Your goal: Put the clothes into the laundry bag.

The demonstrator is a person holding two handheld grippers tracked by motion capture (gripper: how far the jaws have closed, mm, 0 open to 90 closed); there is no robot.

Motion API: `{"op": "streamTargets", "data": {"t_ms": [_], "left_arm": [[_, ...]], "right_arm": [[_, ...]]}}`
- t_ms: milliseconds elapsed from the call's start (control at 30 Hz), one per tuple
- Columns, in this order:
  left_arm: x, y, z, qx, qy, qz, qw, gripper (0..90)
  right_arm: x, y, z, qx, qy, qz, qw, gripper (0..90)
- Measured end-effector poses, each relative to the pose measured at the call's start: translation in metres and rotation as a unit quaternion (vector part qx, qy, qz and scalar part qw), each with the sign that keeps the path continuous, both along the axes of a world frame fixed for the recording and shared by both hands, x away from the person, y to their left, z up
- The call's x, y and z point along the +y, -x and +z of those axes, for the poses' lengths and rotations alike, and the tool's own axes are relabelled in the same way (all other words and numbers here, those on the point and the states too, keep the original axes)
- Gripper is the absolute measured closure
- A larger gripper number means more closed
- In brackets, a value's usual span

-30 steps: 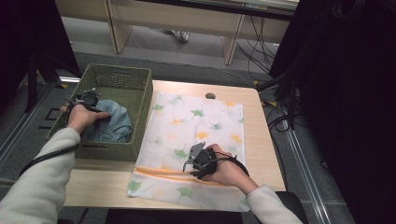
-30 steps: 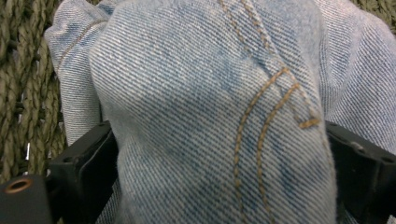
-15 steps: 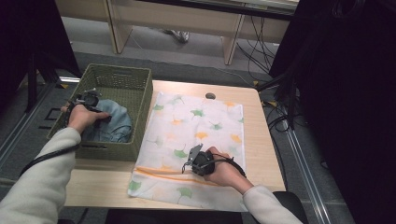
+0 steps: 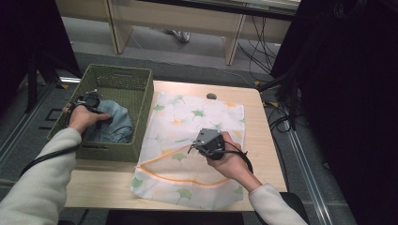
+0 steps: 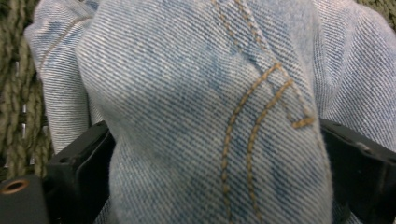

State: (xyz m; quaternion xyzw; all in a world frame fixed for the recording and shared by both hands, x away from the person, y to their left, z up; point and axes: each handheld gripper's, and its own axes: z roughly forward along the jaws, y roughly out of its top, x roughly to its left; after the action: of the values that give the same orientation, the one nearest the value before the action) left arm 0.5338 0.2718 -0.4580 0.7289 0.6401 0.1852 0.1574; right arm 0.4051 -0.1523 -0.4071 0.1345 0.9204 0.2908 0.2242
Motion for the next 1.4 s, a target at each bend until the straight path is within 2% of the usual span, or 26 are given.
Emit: {"op": "streamTargets", "data": {"t_ms": [100, 167, 200, 233, 267, 300, 333, 467, 500, 600, 700, 733, 800, 967, 1000, 1033, 1067, 1100, 1133, 1167, 1400], "left_arm": [[0.001, -0.001, -0.003, 0.004, 0.005, 0.003, 1.0, 5.0], [0.002, -0.002, -0.004, 0.008, 0.011, 0.007, 0.9999, 9.1], [0.002, -0.002, -0.004, 0.008, 0.011, 0.007, 0.9999, 13.9], [0.002, -0.002, -0.004, 0.01, 0.013, 0.006, 0.9998, 13.9], [0.002, -0.002, -0.004, 0.012, 0.015, 0.005, 0.9998, 18.0], [0.002, -0.002, -0.002, 0.016, 0.013, 0.002, 0.9998, 29.7], [0.003, -0.002, -0.001, 0.016, 0.014, -0.003, 0.9998, 36.5], [0.004, -0.002, 0.0, 0.015, 0.013, -0.015, 0.9997, 59.6], [0.004, -0.001, 0.001, 0.013, 0.009, -0.021, 0.9997, 62.6], [0.004, 0.0, 0.002, 0.01, 0.008, -0.024, 0.9996, 68.2], [0.007, 0.002, 0.004, 0.001, 0.019, -0.026, 0.9995, 70.3], [0.01, 0.004, 0.007, -0.01, 0.035, -0.026, 0.999, 70.7], [0.012, 0.005, 0.009, -0.016, 0.041, -0.027, 0.9987, 70.9], [0.017, 0.014, 0.019, -0.072, 0.065, -0.026, 0.9949, 71.8], [0.019, 0.017, 0.024, -0.096, 0.078, -0.025, 0.992, 72.0], [0.019, 0.018, 0.026, -0.109, 0.083, -0.025, 0.9902, 72.0], [0.019, 0.018, 0.026, -0.109, 0.083, -0.025, 0.9902, 72.1], [0.019, 0.021, 0.033, -0.124, 0.086, -0.026, 0.9883, 72.1], [0.019, 0.021, 0.033, -0.124, 0.086, -0.026, 0.9883, 72.2], [0.019, 0.022, 0.036, -0.132, 0.085, -0.028, 0.9873, 72.2], [0.02, 0.03, 0.061, -0.18, 0.097, -0.034, 0.9782, 72.2]], "right_arm": [[0.0, -0.001, -0.001, 0.001, 0.004, 0.001, 1.0, 89.6], [0.001, -0.001, -0.002, 0.002, 0.007, 0.004, 1.0, 89.5], [0.001, 0.0, -0.002, 0.003, 0.008, 0.005, 1.0, 89.5], [0.001, 0.0, -0.002, 0.003, 0.008, 0.005, 1.0, 89.5], [0.001, 0.0, -0.002, 0.004, 0.009, 0.006, 0.9999, 89.5], [0.002, 0.0, -0.002, 0.002, 0.008, 0.006, 1.0, 89.5], [0.001, -0.001, -0.002, 0.001, 0.007, 0.006, 1.0, 89.5], [0.001, -0.001, 0.0, -0.003, 0.004, 0.005, 1.0, 89.5], [0.0, -0.002, 0.0, -0.008, 0.006, 0.012, 0.9999, 89.5], [0.0, -0.001, 0.001, -0.004, 0.003, 0.004, 1.0, 89.5], [0.0, -0.001, 0.001, -0.005, -0.001, 0.002, 1.0, 89.5], [0.0, -0.001, 0.001, -0.005, 0.001, 0.003, 1.0, 89.5], [0.0, -0.001, 0.002, -0.007, 0.0, 0.002, 1.0, 89.5], [0.0, -0.002, 0.006, -0.015, -0.011, -0.001, 0.9998, 89.6], [0.0, -0.002, 0.008, -0.018, -0.015, -0.002, 0.9997, 89.6], [0.0, -0.002, 0.009, -0.019, -0.016, -0.004, 0.9997, 89.6], [0.001, -0.002, 0.009, -0.02, -0.02, -0.005, 0.9996, 89.6], [0.001, -0.003, 0.01, -0.022, -0.02, -0.005, 0.9995, 89.6], [0.001, -0.003, 0.011, -0.024, -0.021, -0.004, 0.9995, 89.6], [0.001, -0.003, 0.011, -0.024, -0.021, -0.004, 0.9995, 89.6], [0.002, -0.004, 0.013, -0.027, -0.026, -0.007, 0.9993, 89.6]]}}
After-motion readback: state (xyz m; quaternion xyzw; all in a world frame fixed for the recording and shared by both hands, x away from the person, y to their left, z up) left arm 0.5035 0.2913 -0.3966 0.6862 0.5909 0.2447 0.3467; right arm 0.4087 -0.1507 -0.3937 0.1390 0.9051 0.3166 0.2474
